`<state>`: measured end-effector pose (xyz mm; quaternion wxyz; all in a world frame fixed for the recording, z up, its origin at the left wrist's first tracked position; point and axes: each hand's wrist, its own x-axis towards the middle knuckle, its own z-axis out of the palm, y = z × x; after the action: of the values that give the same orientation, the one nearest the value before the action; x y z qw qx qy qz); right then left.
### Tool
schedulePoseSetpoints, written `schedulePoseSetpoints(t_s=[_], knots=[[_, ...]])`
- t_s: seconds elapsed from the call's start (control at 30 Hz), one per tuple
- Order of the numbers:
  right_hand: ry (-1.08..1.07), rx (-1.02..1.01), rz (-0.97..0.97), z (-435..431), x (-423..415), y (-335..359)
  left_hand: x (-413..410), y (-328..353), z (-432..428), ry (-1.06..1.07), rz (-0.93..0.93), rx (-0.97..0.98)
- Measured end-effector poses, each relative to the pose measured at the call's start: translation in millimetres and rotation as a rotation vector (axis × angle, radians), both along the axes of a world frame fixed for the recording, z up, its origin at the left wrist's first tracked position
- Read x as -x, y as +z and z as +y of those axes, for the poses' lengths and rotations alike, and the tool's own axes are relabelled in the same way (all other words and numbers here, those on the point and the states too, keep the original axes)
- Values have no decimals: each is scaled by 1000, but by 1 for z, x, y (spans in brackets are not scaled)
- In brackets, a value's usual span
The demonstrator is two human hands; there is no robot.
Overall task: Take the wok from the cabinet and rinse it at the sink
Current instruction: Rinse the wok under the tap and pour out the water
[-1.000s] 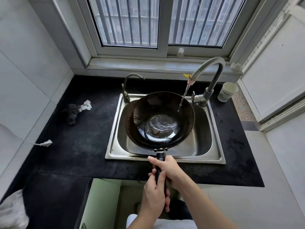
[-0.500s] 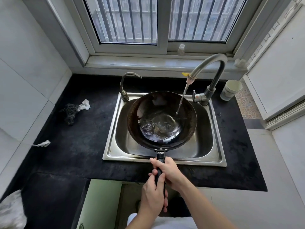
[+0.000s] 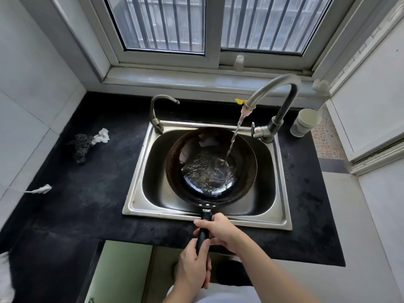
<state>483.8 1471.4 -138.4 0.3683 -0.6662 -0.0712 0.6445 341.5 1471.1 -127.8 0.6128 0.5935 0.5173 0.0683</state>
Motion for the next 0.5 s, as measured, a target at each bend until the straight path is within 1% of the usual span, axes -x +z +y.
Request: schedulePoseSetpoints(t_s=[0.03,0.13,0.17,0.2,0.27,0.37,0.43,0.5], knots=[[60,34,-37,1,-4,4,0,-3,-1,-6,6,-2],[410,111,-277,4,-20,14,1,-8,-2,17,5,29],[456,105,-315,5,-26,17,0,-8,-3,23,1,46],[449,93,-332,5,-34,19,0,-8,-3,28,-4,55],[352,76,-372,6,-51,25,-1,-7,-4,30,-19,69],[247,66,-542,6,-85,31,-2,-7,-4,33,-28,82],[205,42,-778,5,-109,37,-3,-8,-3,29,-30,92],[151,-2,-1087,5,-129,47,-3,-8,-3,19,-26,97]])
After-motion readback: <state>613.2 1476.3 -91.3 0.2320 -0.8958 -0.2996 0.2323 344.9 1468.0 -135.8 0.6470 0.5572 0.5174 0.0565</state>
